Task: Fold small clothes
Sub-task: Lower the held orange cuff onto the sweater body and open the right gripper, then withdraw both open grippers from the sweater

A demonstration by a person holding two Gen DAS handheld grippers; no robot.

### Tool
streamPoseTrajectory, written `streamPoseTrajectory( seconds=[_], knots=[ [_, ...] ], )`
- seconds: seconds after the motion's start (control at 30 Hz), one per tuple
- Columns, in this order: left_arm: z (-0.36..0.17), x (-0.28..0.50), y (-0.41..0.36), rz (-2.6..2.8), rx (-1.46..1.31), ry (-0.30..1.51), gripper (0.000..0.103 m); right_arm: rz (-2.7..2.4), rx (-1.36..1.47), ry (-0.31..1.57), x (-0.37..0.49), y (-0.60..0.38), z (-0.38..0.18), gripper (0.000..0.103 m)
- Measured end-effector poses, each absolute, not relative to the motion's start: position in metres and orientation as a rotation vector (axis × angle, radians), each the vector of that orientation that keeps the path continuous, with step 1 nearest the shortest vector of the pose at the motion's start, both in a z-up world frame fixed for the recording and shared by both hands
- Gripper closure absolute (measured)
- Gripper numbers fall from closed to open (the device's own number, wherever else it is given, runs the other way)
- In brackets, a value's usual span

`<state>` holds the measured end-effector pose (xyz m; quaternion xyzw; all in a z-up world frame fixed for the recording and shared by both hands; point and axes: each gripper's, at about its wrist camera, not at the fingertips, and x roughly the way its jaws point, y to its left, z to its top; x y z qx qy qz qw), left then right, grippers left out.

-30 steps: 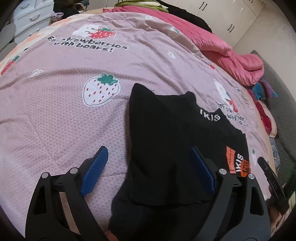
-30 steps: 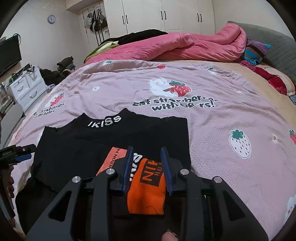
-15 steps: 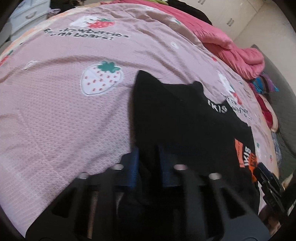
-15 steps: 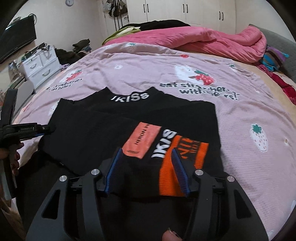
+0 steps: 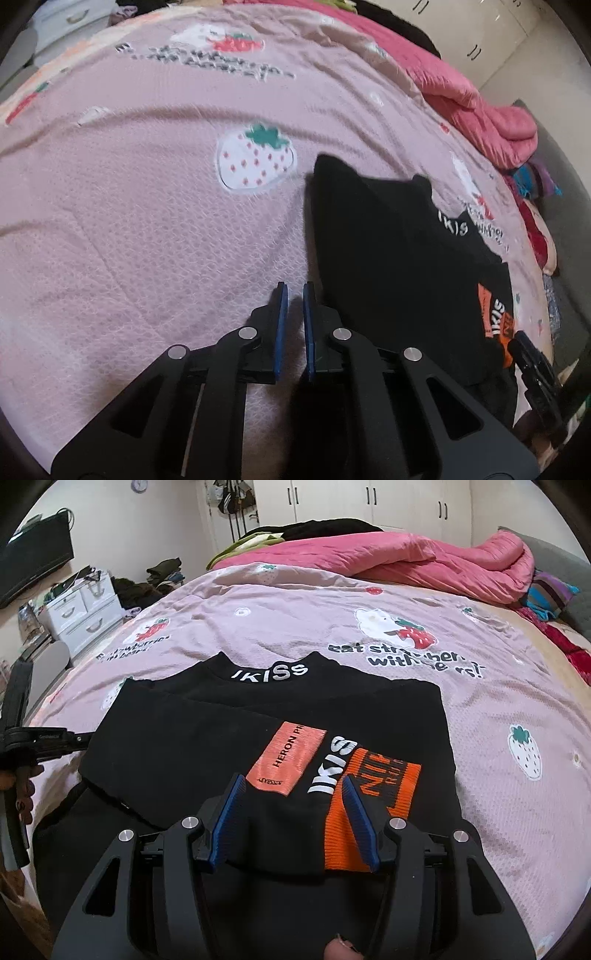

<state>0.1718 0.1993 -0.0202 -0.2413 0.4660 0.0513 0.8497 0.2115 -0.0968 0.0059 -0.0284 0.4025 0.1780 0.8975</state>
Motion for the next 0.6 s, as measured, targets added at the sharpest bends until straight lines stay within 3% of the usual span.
streamPoseTrajectory(
  seconds=[0.17, 0.27, 0.6],
  knots=[
    [0.018, 0.156, 0.195, 0.089, -0.509, 0.858, 0.072, 0.374, -0.054, 0.843, 0.21, -0.096, 0.004, 0.044],
    [0.031, 0.156, 0.172, 0.02, -0.48, 0.839, 0.062, 0.383, -0.061, 0.852, 0.207, -0.092, 0.002, 0.043],
    [-0.01, 0.172, 0.107, -0.094, -0.334, 1.022, 0.054, 0.354, -0.113, 0.954, 0.205, -0.094, -0.024, 0.037]
  ],
)
